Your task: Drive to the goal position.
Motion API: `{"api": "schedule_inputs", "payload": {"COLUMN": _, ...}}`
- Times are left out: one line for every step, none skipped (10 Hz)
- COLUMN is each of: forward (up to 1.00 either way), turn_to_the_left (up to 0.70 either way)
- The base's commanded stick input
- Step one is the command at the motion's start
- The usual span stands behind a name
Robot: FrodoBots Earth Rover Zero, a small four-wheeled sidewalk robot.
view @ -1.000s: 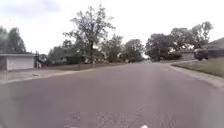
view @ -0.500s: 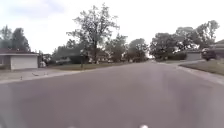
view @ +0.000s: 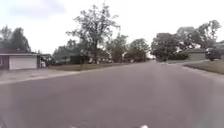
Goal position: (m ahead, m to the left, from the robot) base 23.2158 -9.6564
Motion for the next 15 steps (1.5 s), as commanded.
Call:
{"api": "schedule_inputs", "payload": {"forward": 1.00, "turn_to_the_left": 0.00}}
{"api": "schedule_inputs", "payload": {"forward": 1.00, "turn_to_the_left": 0.00}}
{"api": "schedule_inputs", "payload": {"forward": 1.00, "turn_to_the_left": 0.00}}
{"api": "schedule_inputs", "payload": {"forward": 1.00, "turn_to_the_left": 0.00}}
{"api": "schedule_inputs", "payload": {"forward": 1.00, "turn_to_the_left": 0.00}}
{"api": "schedule_inputs", "payload": {"forward": 1.00, "turn_to_the_left": 0.00}}
{"api": "schedule_inputs", "payload": {"forward": 1.00, "turn_to_the_left": 0.00}}
{"api": "schedule_inputs", "payload": {"forward": 1.00, "turn_to_the_left": 0.00}}
{"api": "schedule_inputs", "payload": {"forward": 1.00, "turn_to_the_left": 0.00}}
{"api": "schedule_inputs", "payload": {"forward": 1.00, "turn_to_the_left": 0.00}}
{"api": "schedule_inputs", "payload": {"forward": 1.00, "turn_to_the_left": 0.00}}
{"api": "schedule_inputs", "payload": {"forward": 1.00, "turn_to_the_left": 0.00}}
{"api": "schedule_inputs", "payload": {"forward": 1.00, "turn_to_the_left": 0.00}}
{"api": "schedule_inputs", "payload": {"forward": 1.00, "turn_to_the_left": 0.00}}
{"api": "schedule_inputs", "payload": {"forward": 1.00, "turn_to_the_left": -0.10}}
